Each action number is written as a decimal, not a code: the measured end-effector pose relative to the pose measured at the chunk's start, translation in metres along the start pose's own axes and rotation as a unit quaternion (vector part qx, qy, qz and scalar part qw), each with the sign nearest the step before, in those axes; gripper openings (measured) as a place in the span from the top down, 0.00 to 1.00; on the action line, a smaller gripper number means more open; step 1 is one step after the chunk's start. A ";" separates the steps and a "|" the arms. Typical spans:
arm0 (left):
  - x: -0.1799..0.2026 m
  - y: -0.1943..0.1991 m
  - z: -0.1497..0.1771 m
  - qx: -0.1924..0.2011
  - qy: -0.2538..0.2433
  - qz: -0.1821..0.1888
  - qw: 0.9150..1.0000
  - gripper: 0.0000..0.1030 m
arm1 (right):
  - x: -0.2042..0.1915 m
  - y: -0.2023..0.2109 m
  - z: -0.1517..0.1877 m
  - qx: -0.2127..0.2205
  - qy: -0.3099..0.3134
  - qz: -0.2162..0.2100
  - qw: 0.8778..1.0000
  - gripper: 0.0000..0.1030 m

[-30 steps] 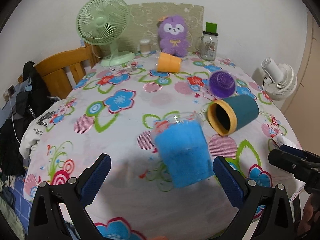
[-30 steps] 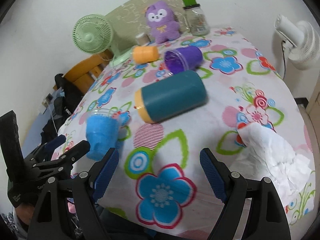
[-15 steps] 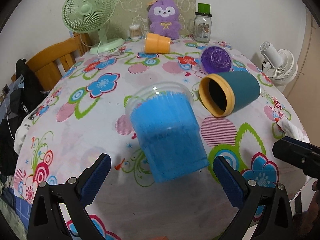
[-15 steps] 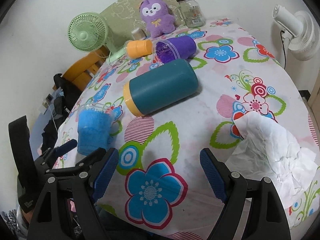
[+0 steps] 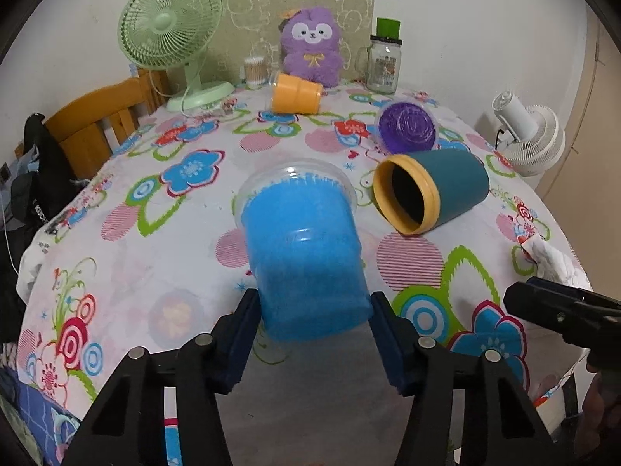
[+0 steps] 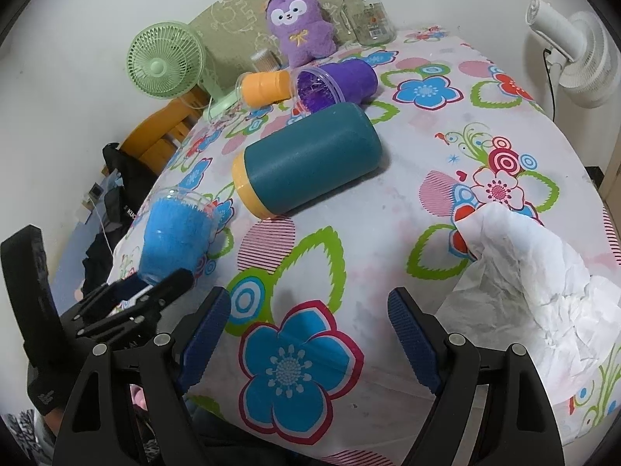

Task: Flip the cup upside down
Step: 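Carry the blue cup toward the left gripper and open the right gripper, then grasp the blue cup with the left gripper and turn it rim-down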

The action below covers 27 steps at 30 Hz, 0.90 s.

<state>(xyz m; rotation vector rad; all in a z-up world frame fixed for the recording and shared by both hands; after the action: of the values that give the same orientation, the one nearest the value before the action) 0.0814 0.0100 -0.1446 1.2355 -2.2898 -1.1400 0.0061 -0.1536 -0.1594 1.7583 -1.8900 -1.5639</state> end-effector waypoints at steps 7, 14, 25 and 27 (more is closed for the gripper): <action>-0.009 0.017 -0.005 0.012 0.002 -0.005 1.000 0.43 | -0.006 -0.003 0.000 -0.002 0.005 -0.004 1.000 0.17; -0.020 0.037 -0.014 0.035 0.008 -0.009 0.999 0.45 | -0.012 -0.006 0.000 -0.004 0.011 -0.007 1.000 0.17; -0.035 0.064 -0.030 0.067 0.008 -0.023 0.997 0.46 | -0.026 -0.006 0.000 -0.004 0.025 -0.010 1.000 0.17; -0.037 0.068 -0.033 0.072 0.009 -0.023 0.997 0.46 | -0.029 -0.005 0.000 -0.003 0.027 -0.010 1.000 0.17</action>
<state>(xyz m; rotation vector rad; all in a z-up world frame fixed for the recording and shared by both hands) 0.0840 0.0447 -0.0673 1.3508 -2.3777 -0.9887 0.0186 -0.1296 -0.1484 1.8049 -1.8466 -1.5100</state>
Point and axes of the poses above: each gripper's, at about its wrist camera, not at the fingertips, and y roughly against the way its jaws point, x to its right, z to its underside, the point moved 5 cm from there along -y, roughly the way its jaws point, and after that the axes turned 9 degrees about -y, right-handed, at the moved point
